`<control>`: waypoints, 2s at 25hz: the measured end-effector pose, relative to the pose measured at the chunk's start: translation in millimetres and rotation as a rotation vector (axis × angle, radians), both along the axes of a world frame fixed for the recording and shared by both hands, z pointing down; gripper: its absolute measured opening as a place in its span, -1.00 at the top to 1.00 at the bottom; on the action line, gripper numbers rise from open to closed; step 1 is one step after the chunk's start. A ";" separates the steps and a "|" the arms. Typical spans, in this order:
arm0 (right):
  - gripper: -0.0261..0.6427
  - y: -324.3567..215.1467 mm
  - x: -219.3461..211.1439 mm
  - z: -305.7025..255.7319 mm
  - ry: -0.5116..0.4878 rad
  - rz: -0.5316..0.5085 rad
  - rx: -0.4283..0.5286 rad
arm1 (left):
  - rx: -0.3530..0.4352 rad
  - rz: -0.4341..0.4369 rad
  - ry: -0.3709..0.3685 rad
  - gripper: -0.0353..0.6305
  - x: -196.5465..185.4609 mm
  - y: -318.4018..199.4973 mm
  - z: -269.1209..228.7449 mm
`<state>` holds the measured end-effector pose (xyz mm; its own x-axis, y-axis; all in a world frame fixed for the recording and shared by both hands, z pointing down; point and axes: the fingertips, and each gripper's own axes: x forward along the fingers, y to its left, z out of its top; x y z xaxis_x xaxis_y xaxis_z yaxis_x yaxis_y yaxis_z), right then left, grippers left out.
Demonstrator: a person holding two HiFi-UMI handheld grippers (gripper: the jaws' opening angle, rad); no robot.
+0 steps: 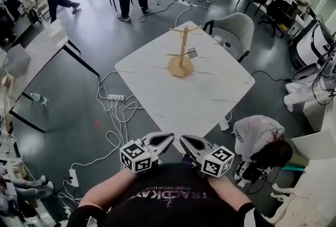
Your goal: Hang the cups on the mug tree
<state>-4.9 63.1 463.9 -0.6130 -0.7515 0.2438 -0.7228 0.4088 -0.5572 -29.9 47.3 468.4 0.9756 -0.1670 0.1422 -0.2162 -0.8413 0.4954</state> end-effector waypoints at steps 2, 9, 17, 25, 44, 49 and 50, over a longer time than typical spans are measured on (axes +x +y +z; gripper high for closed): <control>0.89 0.7 -0.4 -0.5 -0.002 0.002 0.000 | -0.003 0.000 -0.001 0.90 -1.3 0.4 -0.5; 0.89 6.4 -1.2 -0.5 -0.007 0.009 0.001 | 0.003 0.012 0.001 0.90 -0.7 6.2 -2.1; 0.89 7.0 -1.2 1.1 -0.003 0.012 0.002 | -0.001 0.016 0.001 0.90 0.1 6.2 0.8; 0.89 6.1 -7.6 3.8 0.006 -0.005 0.001 | -0.009 0.008 -0.001 0.90 -4.0 5.2 4.4; 0.89 0.8 -15.0 6.8 0.004 0.004 -0.017 | -0.019 0.009 -0.001 0.90 -12.2 0.3 6.5; 0.89 -3.1 -17.1 6.7 0.008 -0.003 -0.021 | -0.019 0.007 0.001 0.90 -13.0 -3.3 5.3; 0.89 -4.4 -17.2 6.9 0.008 -0.004 -0.021 | -0.019 0.006 0.001 0.90 -13.2 -4.6 5.3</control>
